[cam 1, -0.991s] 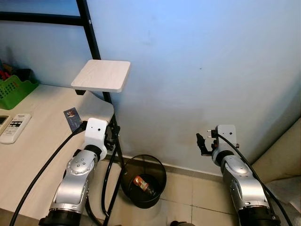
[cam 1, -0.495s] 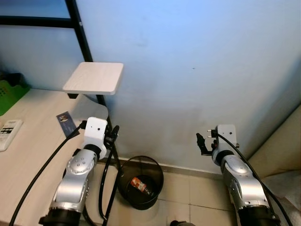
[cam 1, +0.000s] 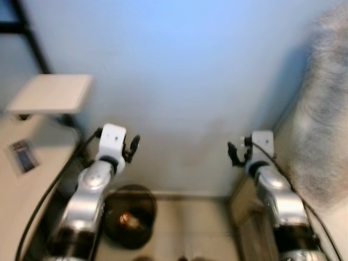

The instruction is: Clean up the room

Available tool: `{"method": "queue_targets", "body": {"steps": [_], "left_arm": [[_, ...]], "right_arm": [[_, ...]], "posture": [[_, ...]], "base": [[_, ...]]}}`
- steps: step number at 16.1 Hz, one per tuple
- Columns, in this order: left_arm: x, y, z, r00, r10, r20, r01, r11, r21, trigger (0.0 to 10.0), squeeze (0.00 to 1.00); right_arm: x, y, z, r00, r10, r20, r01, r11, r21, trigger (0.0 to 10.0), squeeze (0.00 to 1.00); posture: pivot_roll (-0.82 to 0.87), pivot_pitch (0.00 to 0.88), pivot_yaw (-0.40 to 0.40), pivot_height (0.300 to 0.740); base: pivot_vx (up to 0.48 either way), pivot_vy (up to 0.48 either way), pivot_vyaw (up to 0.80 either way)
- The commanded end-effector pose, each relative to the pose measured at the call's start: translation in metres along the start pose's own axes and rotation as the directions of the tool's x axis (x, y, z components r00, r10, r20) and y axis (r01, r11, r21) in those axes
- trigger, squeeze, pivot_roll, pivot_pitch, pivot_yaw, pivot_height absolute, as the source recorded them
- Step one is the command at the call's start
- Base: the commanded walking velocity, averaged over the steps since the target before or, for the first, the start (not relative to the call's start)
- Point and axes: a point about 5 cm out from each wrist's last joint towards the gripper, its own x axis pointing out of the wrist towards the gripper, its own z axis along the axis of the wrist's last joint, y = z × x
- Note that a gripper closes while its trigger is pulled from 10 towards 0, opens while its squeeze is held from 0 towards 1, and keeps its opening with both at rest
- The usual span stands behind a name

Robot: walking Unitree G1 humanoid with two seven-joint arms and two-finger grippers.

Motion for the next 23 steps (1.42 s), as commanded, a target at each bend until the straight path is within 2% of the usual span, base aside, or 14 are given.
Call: {"method": "queue_targets", "body": {"steps": [1,4,7,11,12,14,15,16,19,21,22,23], "left_arm": [[-0.001,-0.004,0.006,1.000,-0.016,0.019,0.016,1.000,-0.004,10.0,0.00],[-0.006,-0.006,-0.001,0.999,-0.040,0.001,0.040,0.999,-0.011,10.0,0.00],[-0.014,-0.002,-0.004,0.997,-0.074,-0.002,0.074,0.997,-0.017,10.0,0.00],[-0.023,0.019,-0.009,0.998,-0.060,-0.024,0.060,0.998,0.006,10.0,0.00],[-0.026,0.036,-0.008,0.999,-0.018,-0.030,0.018,1.000,0.024,10.0,0.00],[-0.025,0.046,-0.004,1.000,0.008,-0.026,-0.007,1.000,0.021,10.0,0.00],[-0.022,0.055,0.003,1.000,0.023,-0.012,-0.022,0.999,0.024,10.0,0.00],[-0.007,0.068,0.020,0.999,0.041,0.022,-0.042,0.998,0.049,10.0,0.00],[0.013,0.071,0.043,0.998,0.024,0.066,-0.029,0.996,0.080,10.0,0.00],[0.035,0.066,0.068,0.993,0.000,0.116,-0.007,0.998,0.063,10.0,0.00],[0.045,0.055,0.081,0.989,-0.042,0.139,0.033,0.998,0.061,10.0,0.00],[0.052,0.038,0.090,0.982,-0.107,0.157,0.098,0.993,0.066,10.0,0.00]], "right_arm": [[-0.002,-0.004,-0.001,1.000,-0.006,-0.010,0.006,1.000,0.002,10.0,0.00],[-0.005,-0.009,-0.003,1.000,-0.019,-0.020,0.019,1.000,-0.003,10.0,0.00],[-0.010,-0.006,-0.005,1.000,-0.015,-0.027,0.015,1.000,-0.005,10.0,0.00],[-0.012,-0.009,-0.007,0.999,-0.016,-0.035,0.015,1.000,-0.008,10.0,0.00],[-0.012,-0.009,-0.007,0.999,-0.017,-0.037,0.016,1.000,-0.010,10.0,0.00],[-0.012,-0.008,-0.006,0.999,-0.015,-0.037,0.015,1.000,-0.011,10.0,0.00],[-0.012,-0.008,-0.006,0.999,-0.013,-0.039,0.013,1.000,-0.014,10.0,0.00],[-0.011,-0.008,-0.008,0.999,-0.008,-0.042,0.008,1.000,-0.019,10.0,0.00],[-0.010,-0.007,-0.007,0.999,-0.005,-0.042,0.004,1.000,-0.021,10.0,0.00],[-0.010,-0.006,-0.008,0.999,-0.002,-0.044,0.001,1.000,-0.021,10.0,0.00],[-0.009,-0.005,-0.008,0.999,0.000,-0.045,-0.001,1.000,-0.021,10.0,0.00],[-0.009,-0.004,-0.009,0.999,0.001,-0.044,-0.002,1.000,-0.019,10.0,0.00]], "posture": [[0.03,0.000,-0.007,0.740],[0.02,0.000,0.000,0.740],[0.02,0.000,-0.001,0.740],[0.02,0.000,-0.005,0.740],[0.02,0.000,-0.007,0.740],[0.02,0.000,-0.015,0.740],[0.03,0.000,-0.020,0.740],[0.02,0.000,-0.020,0.740],[0.03,0.000,-0.026,0.740],[0.03,0.000,-0.029,0.740],[0.04,0.000,-0.028,0.740],[0.04,0.000,-0.030,0.740]], "base": [[0.000,0.000,-0.69],[0.000,0.000,-0.69],[0.000,0.000,-0.69],[0.000,0.000,-0.69],[0.000,0.000,-0.69],[0.000,0.000,-0.69],[0.000,0.000,-0.69],[0.000,0.000,-0.69],[0.000,0.000,-0.69],[0.000,0.000,-0.68],[0.000,0.000,-0.69],[0.000,0.000,-0.69]]}}
